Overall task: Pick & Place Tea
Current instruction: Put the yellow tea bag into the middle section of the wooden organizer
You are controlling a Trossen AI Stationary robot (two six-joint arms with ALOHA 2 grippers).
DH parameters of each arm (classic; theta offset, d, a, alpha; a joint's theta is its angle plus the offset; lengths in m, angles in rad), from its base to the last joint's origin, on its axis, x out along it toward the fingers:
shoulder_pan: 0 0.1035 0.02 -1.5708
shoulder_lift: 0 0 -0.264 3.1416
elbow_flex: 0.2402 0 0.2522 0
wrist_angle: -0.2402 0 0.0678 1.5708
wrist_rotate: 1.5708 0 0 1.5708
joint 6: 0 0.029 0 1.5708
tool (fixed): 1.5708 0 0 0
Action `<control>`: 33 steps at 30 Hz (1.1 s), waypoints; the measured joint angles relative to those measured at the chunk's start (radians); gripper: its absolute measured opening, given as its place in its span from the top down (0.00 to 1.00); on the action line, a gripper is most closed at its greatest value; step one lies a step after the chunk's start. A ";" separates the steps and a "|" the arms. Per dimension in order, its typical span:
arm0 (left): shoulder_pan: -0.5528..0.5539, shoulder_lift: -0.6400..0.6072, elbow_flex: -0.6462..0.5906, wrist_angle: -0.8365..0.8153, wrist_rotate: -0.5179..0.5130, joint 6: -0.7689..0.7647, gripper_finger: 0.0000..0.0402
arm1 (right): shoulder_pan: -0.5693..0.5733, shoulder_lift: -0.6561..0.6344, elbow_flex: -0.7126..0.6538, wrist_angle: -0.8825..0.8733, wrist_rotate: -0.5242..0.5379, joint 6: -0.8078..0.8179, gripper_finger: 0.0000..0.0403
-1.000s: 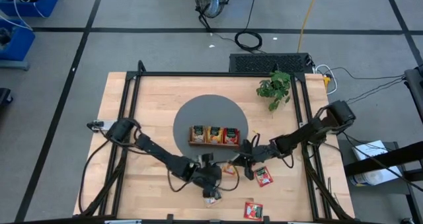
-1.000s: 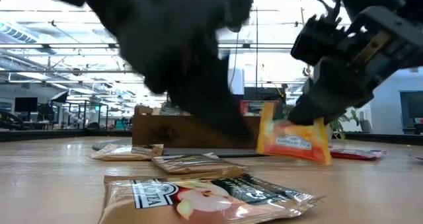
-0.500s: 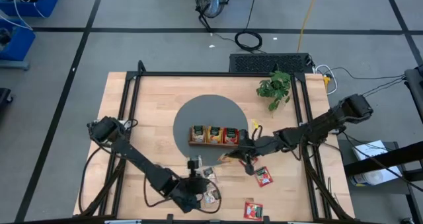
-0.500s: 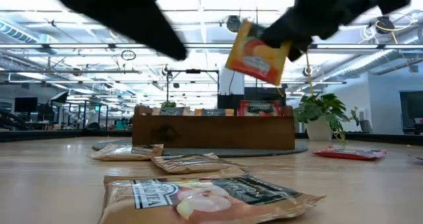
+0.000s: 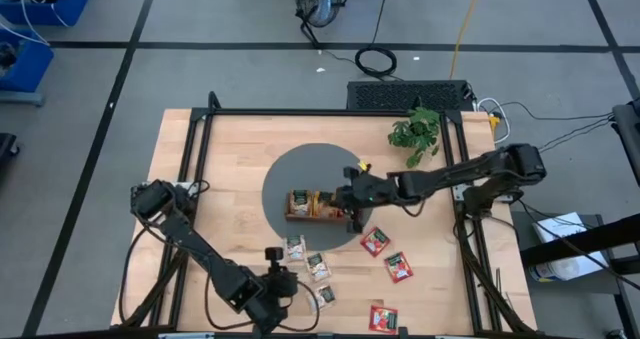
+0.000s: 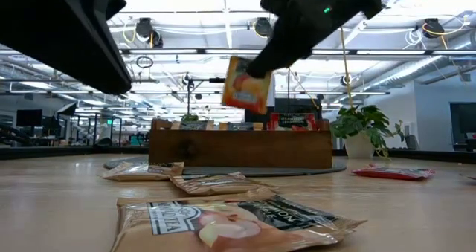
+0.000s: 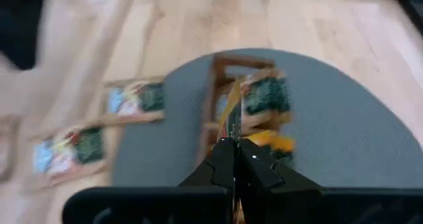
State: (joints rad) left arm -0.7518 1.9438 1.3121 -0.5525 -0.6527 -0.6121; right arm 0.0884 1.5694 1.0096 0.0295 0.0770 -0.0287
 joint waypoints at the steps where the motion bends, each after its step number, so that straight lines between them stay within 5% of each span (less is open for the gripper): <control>1: -0.003 0.000 0.000 0.001 -0.005 0.000 0.90 | -0.010 0.012 0.002 0.006 -0.001 0.001 1.00; 18: 0.007 -0.001 0.001 -0.006 -0.030 0.004 0.90 | -0.048 0.181 0.001 0.067 -0.049 -0.006 0.98; 33: 0.007 -0.002 0.001 -0.052 -0.065 -0.051 0.90 | -0.048 0.167 0.000 0.069 -0.054 0.029 0.67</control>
State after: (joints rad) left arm -0.7448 1.9423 1.3128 -0.6046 -0.7181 -0.6633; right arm 0.0406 1.7359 1.0100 0.0982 0.0235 0.0001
